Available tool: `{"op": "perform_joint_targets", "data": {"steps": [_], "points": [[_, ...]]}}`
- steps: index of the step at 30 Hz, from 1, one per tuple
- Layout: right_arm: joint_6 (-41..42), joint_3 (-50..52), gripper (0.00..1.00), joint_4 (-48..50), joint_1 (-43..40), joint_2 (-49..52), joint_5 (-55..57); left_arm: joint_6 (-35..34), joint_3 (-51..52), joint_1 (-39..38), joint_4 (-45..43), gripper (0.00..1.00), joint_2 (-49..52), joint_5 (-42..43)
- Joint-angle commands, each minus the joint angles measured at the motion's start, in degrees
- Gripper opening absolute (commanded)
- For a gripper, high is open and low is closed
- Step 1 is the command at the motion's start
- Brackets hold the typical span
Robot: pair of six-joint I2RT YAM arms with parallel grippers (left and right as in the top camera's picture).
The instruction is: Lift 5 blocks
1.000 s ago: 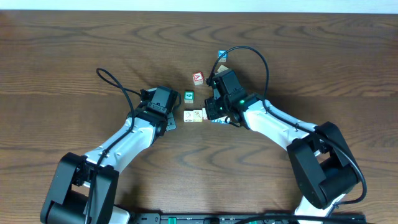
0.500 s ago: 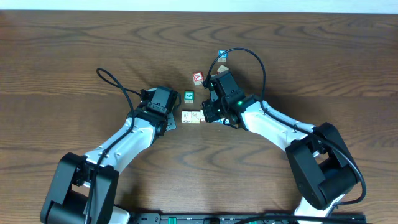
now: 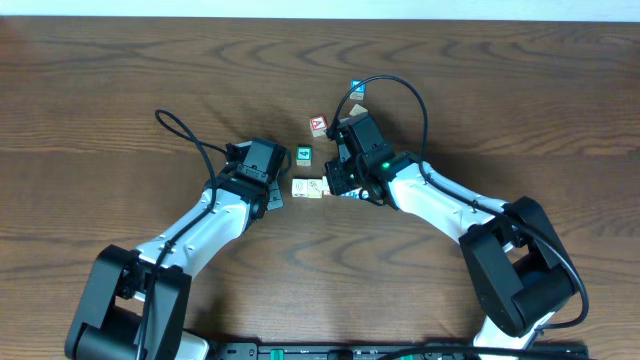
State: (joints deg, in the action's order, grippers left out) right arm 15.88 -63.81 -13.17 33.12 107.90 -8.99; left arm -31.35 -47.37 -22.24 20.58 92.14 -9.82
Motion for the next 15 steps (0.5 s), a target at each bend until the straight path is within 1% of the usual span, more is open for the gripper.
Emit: {"op": "perform_joint_targets", "data": {"steps": [1,7,15], "points": [[-1.22,-0.96,0.01,1.40,-0.13,0.13,0.57,-0.26,0.76,0.00,0.17,0.08,-0.04,-1.42],[-1.16,-0.96,0.01,2.56,-0.02,0.13,0.52,-0.26,0.76,0.00,0.17,0.08,-0.04,-1.42],[-1.20,-0.96,0.01,-0.11,-0.02,0.13,-0.04,-0.26,0.76,0.00,0.17,0.08,-0.04,-1.42]]}}
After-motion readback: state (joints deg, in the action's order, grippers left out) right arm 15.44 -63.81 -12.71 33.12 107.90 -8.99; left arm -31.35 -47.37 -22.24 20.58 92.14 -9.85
